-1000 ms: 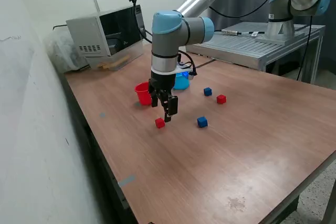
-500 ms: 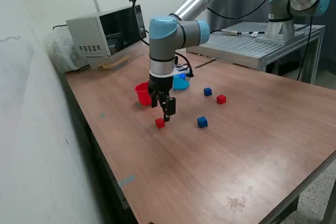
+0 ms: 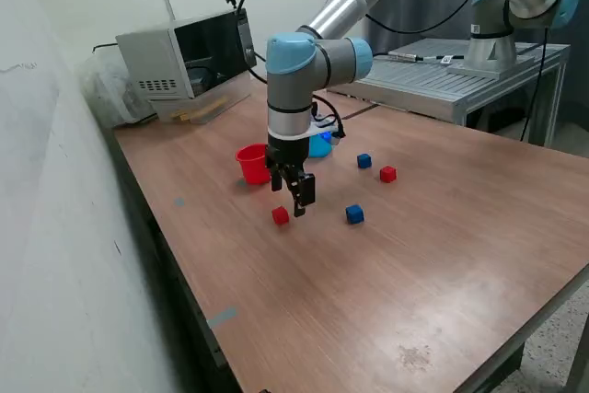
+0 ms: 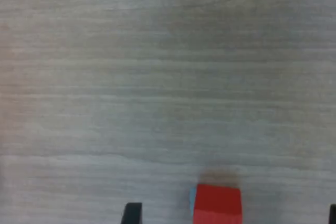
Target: Place red objects in the red bin, and blue objects in the blue bin.
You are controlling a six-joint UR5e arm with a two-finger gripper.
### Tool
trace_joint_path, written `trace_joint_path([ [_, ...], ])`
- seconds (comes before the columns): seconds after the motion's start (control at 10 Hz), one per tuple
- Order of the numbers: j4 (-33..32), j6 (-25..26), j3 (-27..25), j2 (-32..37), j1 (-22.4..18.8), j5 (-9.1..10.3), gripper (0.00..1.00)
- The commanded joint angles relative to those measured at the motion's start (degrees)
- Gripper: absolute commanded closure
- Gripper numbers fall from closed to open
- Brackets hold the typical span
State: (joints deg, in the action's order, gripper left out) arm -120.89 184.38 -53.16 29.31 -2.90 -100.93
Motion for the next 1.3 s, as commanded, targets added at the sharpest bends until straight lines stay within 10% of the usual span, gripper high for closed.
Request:
trace_joint_path([
  [0.0,-0.05,0.01,0.16,-0.31,-0.09,0.12,0.00],
  [1.0,-0.75,0.10,2.88,-2.51,0.00,0.03,0.00],
  [1.1,-0.66,0.10,3.06,-2.51,0.00,0.03,1.00],
  [1.2,-0.66,0.19,3.15,-2.51,0.00,0.03,1.00],
])
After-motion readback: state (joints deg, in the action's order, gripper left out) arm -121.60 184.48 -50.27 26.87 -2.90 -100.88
